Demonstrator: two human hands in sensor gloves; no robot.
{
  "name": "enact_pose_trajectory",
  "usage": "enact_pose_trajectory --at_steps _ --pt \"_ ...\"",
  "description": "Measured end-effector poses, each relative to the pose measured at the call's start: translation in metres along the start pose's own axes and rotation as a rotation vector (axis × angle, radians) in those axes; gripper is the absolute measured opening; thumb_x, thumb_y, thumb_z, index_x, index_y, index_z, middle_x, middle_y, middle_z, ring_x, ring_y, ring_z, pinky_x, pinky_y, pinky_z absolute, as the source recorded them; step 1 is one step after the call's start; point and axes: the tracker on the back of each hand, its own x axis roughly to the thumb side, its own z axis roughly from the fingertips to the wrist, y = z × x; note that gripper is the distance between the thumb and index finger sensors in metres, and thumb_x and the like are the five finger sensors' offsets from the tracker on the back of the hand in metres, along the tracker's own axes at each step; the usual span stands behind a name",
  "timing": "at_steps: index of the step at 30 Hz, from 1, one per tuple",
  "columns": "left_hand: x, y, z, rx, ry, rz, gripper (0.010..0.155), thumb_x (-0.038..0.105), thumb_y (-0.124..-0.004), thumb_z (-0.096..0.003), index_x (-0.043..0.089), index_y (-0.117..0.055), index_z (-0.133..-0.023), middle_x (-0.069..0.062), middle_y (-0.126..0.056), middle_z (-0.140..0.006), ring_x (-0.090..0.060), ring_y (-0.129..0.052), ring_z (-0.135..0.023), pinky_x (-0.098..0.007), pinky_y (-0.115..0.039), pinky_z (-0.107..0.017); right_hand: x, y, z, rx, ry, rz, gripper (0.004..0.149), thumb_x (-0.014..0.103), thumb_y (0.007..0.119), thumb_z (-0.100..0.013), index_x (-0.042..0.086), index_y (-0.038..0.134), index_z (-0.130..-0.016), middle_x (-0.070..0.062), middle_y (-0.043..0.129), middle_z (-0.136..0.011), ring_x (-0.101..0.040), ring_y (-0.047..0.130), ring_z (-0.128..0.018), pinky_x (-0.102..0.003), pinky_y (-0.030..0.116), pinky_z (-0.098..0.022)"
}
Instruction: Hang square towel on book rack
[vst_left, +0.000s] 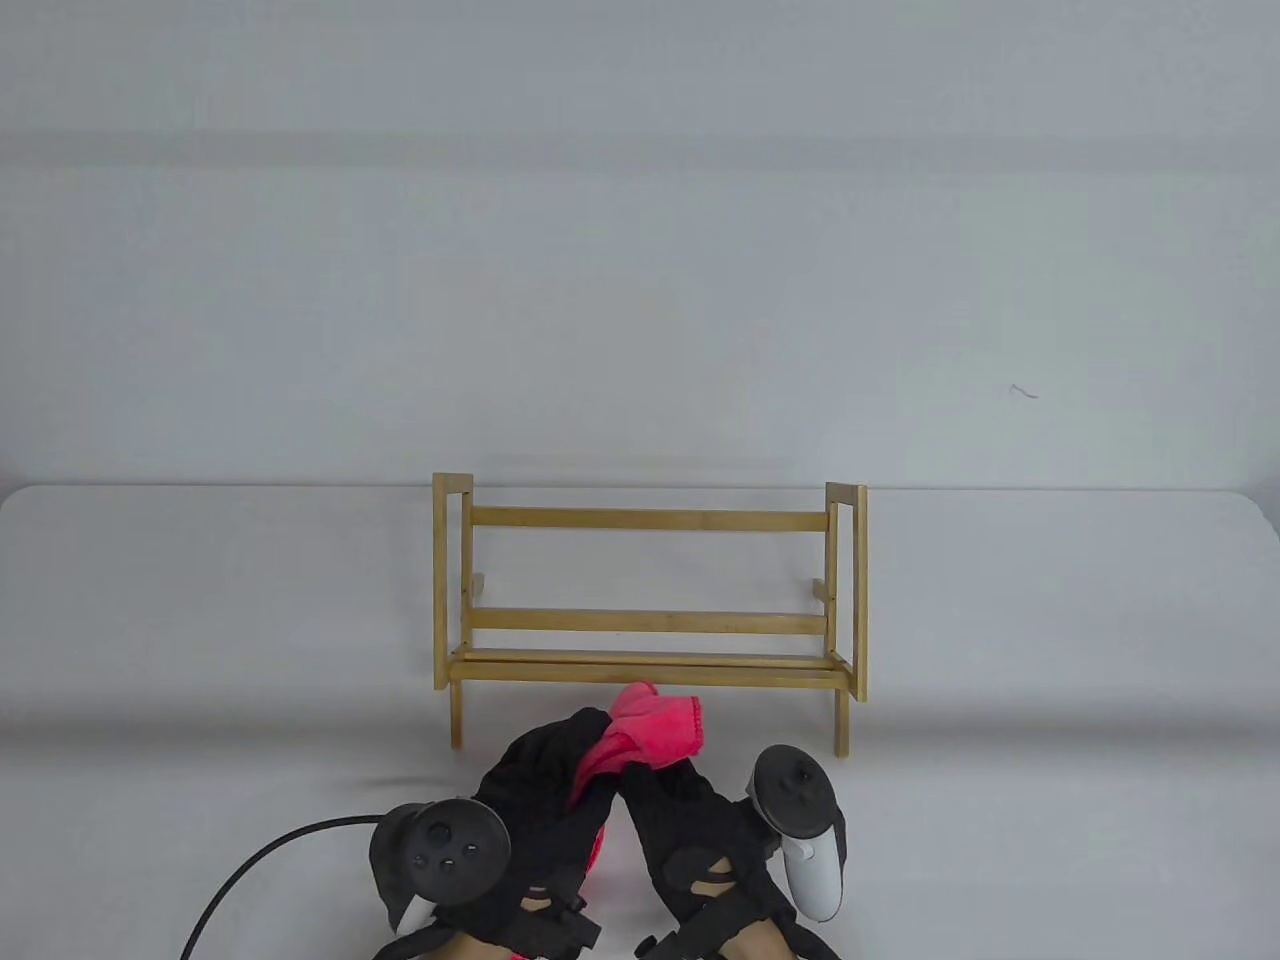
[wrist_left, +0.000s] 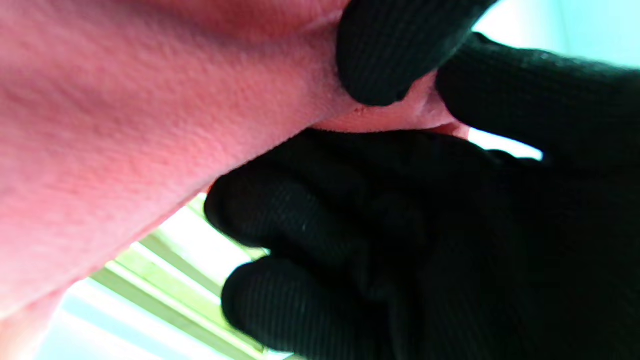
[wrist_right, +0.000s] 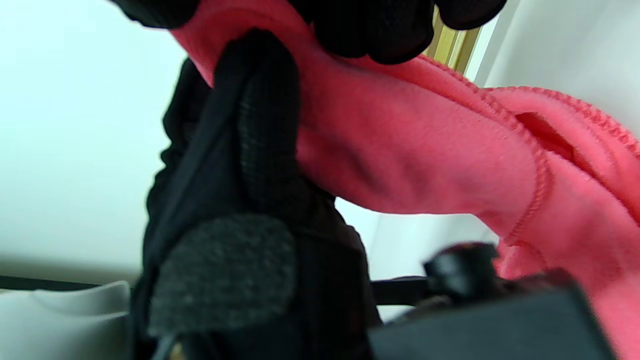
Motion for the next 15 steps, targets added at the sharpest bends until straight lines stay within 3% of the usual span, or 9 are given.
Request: enact_pose_trajectory --at_steps 8,15 --pt "0.000 -0.018 0.003 -0.225 -0.063 0.037 0.074 0.027 -0.085 -0.0507 0.012 -0.040 -0.107 -0.019 -0.049 -0.104 -0.044 -0.056 -0.095 -0.058 -0.056 -0.068 0.000 -0.011 0.002 -0.079 -0.019 0.015 0.067 0.051 0.064 -0.050 0.024 0.037 -0.104 -0.008 0.048 -0.105 -0.032 0.059 -0.098 -0.054 0.045 -0.073" --pt "-0.002 -0.019 0.004 -0.297 -0.089 0.028 0.078 0.025 -0.086 -0.0503 0.013 -0.035 -0.108 -0.017 -0.040 -0.107 -0.044 -0.049 -0.098 -0.059 -0.052 -0.069 0.004 -0.011 0.003 -0.105 -0.053 0.085 0.066 0.045 0.069 -0.048 0.024 0.040 -0.103 -0.007 0.050 -0.103 -0.032 0.062 -0.097 -0.054 0.045 -0.073"
